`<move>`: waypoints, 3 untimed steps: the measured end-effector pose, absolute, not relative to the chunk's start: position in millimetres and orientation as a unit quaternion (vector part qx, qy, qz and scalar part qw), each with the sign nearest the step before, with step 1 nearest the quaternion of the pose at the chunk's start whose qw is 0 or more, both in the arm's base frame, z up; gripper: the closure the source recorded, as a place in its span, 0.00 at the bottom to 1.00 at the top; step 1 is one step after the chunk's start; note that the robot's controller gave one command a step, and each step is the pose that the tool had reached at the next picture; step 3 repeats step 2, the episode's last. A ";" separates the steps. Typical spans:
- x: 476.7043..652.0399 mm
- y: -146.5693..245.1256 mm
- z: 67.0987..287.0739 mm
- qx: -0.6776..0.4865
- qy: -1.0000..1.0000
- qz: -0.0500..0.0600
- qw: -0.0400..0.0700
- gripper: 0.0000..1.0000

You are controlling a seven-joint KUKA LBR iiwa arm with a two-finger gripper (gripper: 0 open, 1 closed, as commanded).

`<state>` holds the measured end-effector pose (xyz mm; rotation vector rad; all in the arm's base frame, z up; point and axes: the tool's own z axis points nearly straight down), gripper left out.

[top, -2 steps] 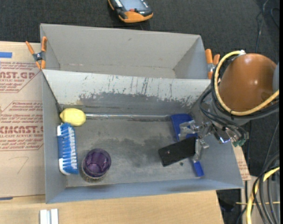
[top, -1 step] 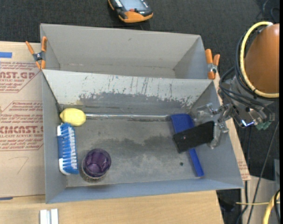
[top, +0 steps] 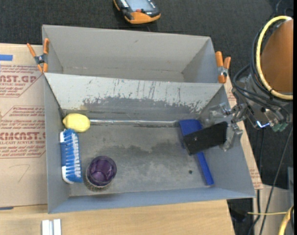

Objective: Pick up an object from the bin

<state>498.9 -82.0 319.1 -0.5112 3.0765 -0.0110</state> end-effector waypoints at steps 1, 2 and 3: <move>504.0 -21.9 313.7 -0.109 0.994 -0.001 0.012 1.00; 502.2 -43.3 291.7 -0.142 0.990 -0.003 0.015 1.00; 502.2 -43.3 291.7 -0.142 0.990 -0.003 0.015 1.00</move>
Offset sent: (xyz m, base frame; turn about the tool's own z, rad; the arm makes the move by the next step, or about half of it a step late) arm -0.0030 0.0068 -0.0565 -0.0352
